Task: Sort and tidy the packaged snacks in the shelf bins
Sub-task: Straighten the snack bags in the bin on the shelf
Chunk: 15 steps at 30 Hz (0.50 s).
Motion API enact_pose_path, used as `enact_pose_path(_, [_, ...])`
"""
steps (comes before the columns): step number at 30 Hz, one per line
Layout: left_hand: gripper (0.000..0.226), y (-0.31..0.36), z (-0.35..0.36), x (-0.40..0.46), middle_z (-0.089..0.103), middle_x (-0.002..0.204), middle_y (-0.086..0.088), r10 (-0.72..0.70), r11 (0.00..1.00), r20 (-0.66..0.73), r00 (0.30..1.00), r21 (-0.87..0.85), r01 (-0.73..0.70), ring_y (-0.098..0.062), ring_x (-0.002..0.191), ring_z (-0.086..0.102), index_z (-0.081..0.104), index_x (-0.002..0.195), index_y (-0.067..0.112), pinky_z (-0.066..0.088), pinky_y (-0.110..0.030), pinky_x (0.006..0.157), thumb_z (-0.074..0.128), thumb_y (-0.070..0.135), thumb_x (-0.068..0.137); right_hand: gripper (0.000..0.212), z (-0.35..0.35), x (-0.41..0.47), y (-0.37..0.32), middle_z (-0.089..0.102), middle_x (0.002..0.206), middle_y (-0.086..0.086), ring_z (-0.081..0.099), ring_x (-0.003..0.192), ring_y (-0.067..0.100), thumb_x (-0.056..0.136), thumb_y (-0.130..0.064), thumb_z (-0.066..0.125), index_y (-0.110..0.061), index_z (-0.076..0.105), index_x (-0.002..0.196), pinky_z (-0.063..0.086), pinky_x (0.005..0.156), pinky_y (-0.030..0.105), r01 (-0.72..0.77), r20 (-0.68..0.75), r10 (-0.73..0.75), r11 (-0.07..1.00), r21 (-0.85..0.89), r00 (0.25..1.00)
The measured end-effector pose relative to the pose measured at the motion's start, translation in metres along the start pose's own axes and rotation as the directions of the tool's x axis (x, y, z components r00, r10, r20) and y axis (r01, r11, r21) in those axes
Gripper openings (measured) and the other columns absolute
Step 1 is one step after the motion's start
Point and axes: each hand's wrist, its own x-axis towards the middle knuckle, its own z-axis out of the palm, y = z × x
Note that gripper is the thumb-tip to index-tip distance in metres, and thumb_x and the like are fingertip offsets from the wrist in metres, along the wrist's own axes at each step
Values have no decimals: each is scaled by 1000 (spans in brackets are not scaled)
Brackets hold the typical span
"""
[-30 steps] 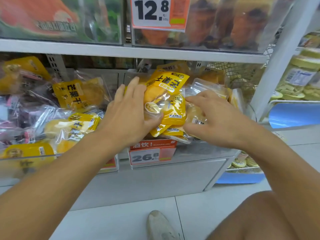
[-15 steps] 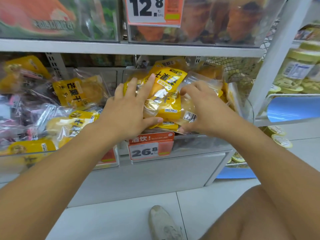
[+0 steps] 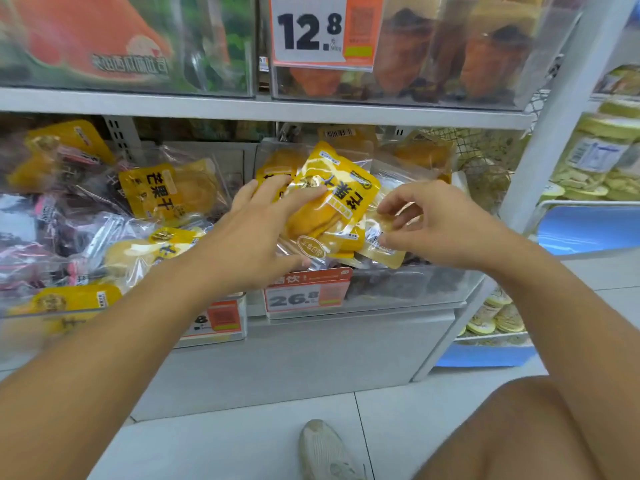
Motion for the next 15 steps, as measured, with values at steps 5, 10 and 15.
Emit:
enact_pose_path(5, [85, 2, 0, 4, 37, 134, 16, 5, 988, -132, 991, -150, -24, -21, 133, 36, 43, 123, 51, 38, -47, 110, 95, 43, 56, 75, 14, 7, -25, 50, 118, -13, 58, 90, 7, 64, -54, 87, -34, 51, 127, 46, 76, 24, 29, -227, -34, 999, -29, 973])
enact_pose_path(10, [113, -5, -5, -4, 35, 135, 10, -50, 983, -175, 983, -181, 18, -21, 132, 40, 29, 139, 49, 41, -46, 108, 98, 42, 49, 105, 34, 27, -32, 40, 121, -6, 50, 106, 14, 58, -49, 92, -33, 37, 146, 41, 83, 28, 105, -132, -128, 980, -170, 983])
enact_pose_path(15, [113, 5, -4, 1, 35, 138, 8, -119, 993, -214, 970, -7, 120, -24, 131, 39, 22, 144, 45, 48, -43, 91, 95, 42, 58, 91, 40, 36, -34, 44, 115, -3, 52, 100, 20, 58, -54, 90, -24, 42, 130, 49, 78, 39, 120, -155, -180, 936, -332, 971])
